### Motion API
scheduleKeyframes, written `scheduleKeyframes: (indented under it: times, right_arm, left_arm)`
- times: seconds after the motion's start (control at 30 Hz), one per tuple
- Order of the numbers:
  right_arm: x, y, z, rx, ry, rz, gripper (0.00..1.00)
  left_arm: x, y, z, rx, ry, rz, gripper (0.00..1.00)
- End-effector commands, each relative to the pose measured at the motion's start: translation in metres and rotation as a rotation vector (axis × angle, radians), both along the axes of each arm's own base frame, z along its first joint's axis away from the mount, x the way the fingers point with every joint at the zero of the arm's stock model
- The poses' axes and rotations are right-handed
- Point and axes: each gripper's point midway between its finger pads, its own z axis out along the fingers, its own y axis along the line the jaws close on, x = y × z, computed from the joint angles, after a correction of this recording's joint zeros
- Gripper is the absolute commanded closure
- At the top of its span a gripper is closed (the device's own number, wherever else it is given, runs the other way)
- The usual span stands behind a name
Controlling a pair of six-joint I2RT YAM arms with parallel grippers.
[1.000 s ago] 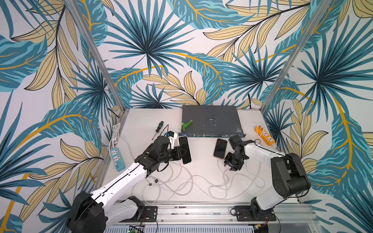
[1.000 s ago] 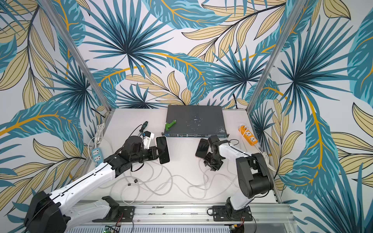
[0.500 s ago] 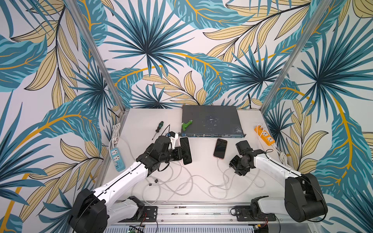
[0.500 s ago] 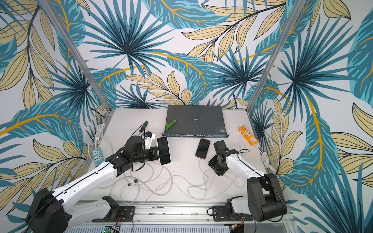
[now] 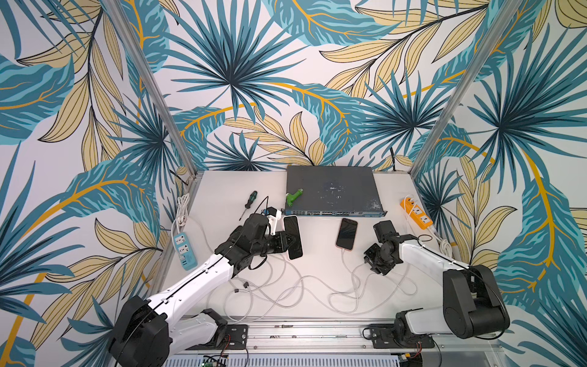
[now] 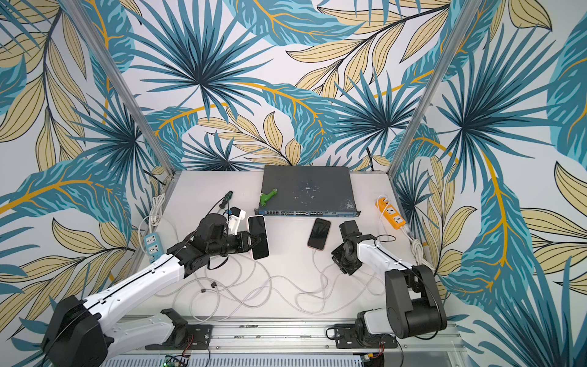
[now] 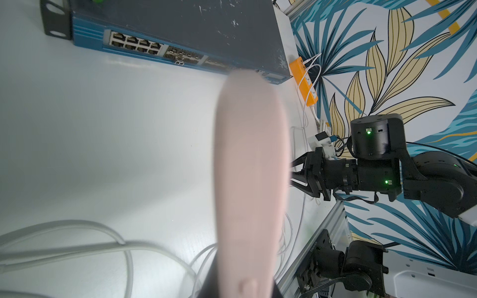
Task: Plug the charging cable into the phone
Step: Pick up the charging cable from the center of the board.
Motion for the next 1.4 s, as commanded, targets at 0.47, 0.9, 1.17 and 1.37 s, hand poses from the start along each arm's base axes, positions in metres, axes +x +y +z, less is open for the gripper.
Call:
scheduleKeyframes:
  times: [0.47, 0.9, 1.17, 1.37]
  right_arm:
    - [0.013, 0.005, -0.004, -0.023, 0.021, 0.036, 0.70]
    - [0.001, 0.000, -0.018, -0.075, 0.115, 0.080, 0.80]
    - [0.035, 0.029, 0.019, -0.012, -0.008, 0.218, 0.98]
    - [0.061, 0.081, 0.130, 0.236, -0.438, 0.547, 1.00]
  left_arm:
    - [0.004, -0.006, 0.020, -0.029, -0.074, -0.027, 1.00]
    - [0.002, -0.005, 0.018, -0.022, -0.070, -0.028, 1.00]
    - [0.004, -0.005, 0.024, -0.034, -0.070, -0.020, 1.00]
    - [0.004, -0.008, 0.049, -0.082, -0.101, -0.023, 1.00]
